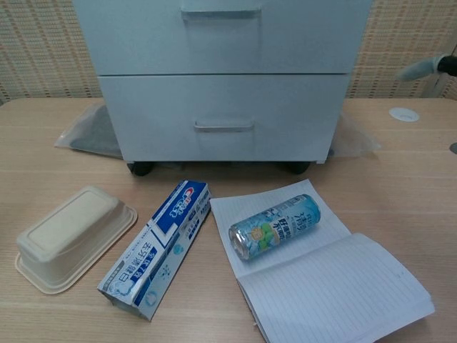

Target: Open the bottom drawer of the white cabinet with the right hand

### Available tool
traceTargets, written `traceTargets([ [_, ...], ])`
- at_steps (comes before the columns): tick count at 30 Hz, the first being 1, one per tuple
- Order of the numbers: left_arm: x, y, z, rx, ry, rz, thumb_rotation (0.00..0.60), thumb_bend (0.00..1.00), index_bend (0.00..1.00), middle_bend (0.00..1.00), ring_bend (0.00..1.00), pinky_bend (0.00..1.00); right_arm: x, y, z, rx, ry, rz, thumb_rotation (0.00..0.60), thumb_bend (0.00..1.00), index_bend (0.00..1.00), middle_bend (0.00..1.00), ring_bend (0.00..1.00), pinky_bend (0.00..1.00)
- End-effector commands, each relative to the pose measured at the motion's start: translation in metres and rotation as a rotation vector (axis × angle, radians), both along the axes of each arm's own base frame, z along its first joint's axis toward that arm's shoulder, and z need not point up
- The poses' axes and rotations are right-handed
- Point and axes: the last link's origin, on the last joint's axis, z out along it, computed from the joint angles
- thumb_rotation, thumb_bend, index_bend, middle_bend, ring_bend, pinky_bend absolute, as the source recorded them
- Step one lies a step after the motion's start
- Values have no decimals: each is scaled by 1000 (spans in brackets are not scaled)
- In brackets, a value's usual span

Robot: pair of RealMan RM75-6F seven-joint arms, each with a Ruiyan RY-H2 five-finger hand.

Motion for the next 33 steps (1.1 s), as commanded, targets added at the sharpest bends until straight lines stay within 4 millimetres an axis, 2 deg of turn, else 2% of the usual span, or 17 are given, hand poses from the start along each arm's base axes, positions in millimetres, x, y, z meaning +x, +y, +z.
traceTargets([
  [1, -2, -2, 1, 1, 1, 7, 600, 289, 8, 0, 28, 114, 39, -23, -25, 71, -2, 38, 600, 292, 101, 933, 911, 825],
  [8, -5, -5, 5, 12, 6, 16, 600, 290, 8, 0, 29, 114, 73, -41, -51, 158, 5, 64, 600, 293, 103, 937, 921, 825],
  [17, -6, -7, 5, 9, 3, 19, 600, 289, 8, 0, 28, 114, 102, -53, -77, 205, 40, 74, 600, 293, 109, 941, 927, 825],
  [25, -9, -8, 3, 2, 7, 28, 600, 289, 8, 0, 28, 114, 109, -68, -98, 214, 73, 45, 600, 292, 109, 941, 927, 825],
  [33, -12, -9, 3, 4, 9, 38, 600, 289, 8, 0, 29, 114, 115, -76, -109, 220, 85, 42, 600, 292, 109, 941, 927, 825],
])
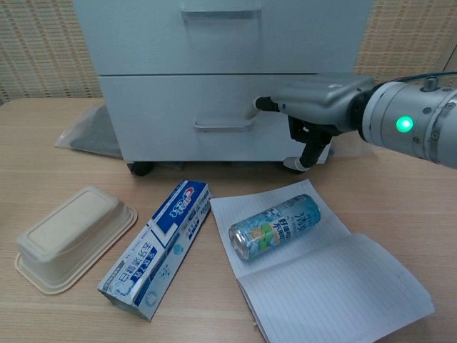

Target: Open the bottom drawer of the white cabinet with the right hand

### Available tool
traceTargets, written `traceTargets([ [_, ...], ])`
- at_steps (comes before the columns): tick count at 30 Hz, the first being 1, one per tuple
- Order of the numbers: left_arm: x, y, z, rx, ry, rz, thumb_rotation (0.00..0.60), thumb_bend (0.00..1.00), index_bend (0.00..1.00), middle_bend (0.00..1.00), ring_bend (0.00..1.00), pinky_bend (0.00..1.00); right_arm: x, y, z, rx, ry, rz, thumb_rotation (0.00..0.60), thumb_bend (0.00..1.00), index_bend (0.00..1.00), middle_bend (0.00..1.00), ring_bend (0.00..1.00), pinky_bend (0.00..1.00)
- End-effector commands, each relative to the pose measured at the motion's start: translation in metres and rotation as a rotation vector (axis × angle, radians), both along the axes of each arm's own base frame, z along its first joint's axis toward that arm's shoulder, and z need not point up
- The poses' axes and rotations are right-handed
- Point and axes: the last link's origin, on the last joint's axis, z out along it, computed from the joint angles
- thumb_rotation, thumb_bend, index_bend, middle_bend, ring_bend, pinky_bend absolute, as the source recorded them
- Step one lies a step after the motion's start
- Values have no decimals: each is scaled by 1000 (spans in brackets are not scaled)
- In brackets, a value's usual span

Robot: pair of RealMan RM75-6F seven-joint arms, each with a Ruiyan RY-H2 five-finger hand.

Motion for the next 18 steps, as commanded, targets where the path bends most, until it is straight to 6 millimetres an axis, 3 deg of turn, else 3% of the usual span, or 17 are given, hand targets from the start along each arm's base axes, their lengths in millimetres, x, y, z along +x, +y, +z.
traceTargets([
  [1, 0, 0, 0, 0, -1, 2, 600, 289, 8, 0, 29, 114, 1, -1, -3, 6, 5, -1, 600, 293, 109, 941, 927, 825],
  [18, -3, 0, -1, -1, -2, 8, 600, 289, 8, 0, 28, 114, 4, -10, -15, 23, 47, -8, 600, 293, 122, 940, 927, 825],
])
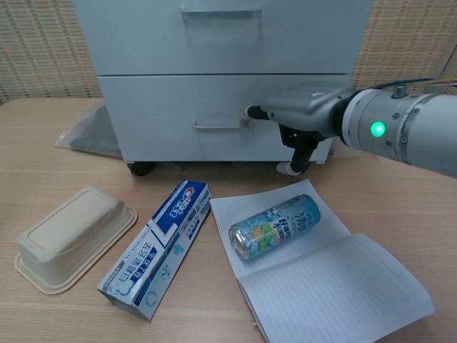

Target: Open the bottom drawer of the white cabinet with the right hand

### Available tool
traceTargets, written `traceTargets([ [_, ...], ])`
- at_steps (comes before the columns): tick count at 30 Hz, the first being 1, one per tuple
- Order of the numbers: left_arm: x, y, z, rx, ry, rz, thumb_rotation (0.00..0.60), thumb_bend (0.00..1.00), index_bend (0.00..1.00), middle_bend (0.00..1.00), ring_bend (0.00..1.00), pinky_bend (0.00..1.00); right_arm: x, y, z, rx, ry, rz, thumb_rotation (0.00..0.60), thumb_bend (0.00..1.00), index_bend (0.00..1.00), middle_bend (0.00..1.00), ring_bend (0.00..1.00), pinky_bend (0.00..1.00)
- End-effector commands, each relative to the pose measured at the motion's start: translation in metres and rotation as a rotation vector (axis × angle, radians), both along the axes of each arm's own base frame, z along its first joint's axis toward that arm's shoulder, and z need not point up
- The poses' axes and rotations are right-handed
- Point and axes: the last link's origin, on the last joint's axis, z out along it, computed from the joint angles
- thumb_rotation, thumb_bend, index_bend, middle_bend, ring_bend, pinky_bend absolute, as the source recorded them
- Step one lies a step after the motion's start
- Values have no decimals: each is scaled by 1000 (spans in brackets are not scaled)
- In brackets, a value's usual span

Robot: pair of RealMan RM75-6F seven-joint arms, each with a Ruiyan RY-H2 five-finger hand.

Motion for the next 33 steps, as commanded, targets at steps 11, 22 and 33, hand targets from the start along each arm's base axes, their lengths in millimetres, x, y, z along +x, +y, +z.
traceTargets([
  [11, -1, -1, -1, -5, 5, 4, 600, 289, 8, 0, 28, 114, -1, 10, 0, 23, 32, 29, 600, 293, 149, 940, 927, 825],
  [22, 0, 0, -3, -7, 1, 2, 600, 289, 8, 0, 28, 114, -2, 36, 8, 41, 32, 89, 600, 293, 150, 939, 927, 825],
  [33, 0, -2, -2, -6, 2, 0, 600, 289, 8, 0, 29, 114, -5, 54, 10, 56, 49, 117, 600, 293, 150, 939, 927, 825],
])
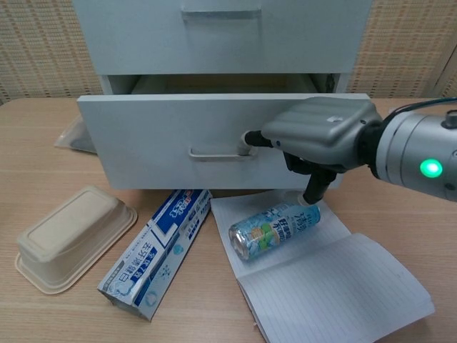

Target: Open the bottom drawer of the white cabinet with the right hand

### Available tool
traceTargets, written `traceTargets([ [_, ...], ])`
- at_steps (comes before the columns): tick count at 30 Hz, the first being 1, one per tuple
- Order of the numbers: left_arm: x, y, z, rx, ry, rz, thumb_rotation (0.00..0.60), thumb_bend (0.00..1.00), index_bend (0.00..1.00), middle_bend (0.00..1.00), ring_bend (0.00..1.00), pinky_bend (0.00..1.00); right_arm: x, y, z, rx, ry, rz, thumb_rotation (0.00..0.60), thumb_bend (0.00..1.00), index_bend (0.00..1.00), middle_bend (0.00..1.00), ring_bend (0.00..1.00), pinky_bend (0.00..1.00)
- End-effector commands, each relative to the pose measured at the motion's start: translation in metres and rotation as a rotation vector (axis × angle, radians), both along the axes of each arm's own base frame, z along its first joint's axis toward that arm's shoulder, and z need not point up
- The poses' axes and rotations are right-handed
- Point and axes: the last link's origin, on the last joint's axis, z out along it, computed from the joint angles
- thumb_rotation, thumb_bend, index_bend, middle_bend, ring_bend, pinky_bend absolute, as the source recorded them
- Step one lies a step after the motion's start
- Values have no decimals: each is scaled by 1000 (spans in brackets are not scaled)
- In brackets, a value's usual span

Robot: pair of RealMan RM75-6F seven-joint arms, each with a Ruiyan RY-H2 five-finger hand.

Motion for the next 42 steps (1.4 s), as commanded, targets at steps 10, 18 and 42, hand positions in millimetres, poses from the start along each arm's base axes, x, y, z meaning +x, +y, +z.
traceTargets([
  [10, -1, -1, 1, 1, 2, 1, 600, 289, 8, 0, 28, 114, -3, 15, 0, 26, 14, 17, 600, 293, 150, 939, 927, 825],
  [18, 0, -1, 0, 1, 2, -4, 600, 289, 8, 0, 28, 115, -3, 27, 3, 38, 13, 37, 600, 292, 150, 939, 927, 825],
  [42, 2, -2, -1, -2, 8, -10, 600, 289, 8, 0, 28, 114, -7, 58, 6, 81, 9, 75, 600, 293, 150, 939, 927, 825],
])
